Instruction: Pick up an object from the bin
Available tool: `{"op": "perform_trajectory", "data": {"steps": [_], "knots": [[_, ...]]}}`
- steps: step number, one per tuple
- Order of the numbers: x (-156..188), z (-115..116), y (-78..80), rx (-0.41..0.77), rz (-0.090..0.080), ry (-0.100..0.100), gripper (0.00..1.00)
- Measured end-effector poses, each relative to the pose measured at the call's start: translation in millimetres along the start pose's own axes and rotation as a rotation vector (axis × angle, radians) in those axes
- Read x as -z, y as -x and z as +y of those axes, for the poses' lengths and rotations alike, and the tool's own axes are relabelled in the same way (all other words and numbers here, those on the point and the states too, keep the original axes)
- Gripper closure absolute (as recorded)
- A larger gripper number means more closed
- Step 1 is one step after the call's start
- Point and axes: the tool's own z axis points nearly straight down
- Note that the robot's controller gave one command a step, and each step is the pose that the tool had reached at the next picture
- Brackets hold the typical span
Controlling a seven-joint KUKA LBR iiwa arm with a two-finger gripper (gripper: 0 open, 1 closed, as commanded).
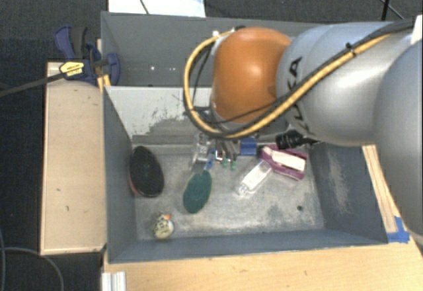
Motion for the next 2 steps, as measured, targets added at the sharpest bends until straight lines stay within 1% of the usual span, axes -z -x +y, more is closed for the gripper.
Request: {"op": "perform_trajectory", "data": {"steps": [1,2], "knots": [[-37.5,8.3,-64.8,0.484,0.014,-0.003,1.0],[-36.6,8.0,-63.7,0.479,0.012,-0.002,0.0]]}}
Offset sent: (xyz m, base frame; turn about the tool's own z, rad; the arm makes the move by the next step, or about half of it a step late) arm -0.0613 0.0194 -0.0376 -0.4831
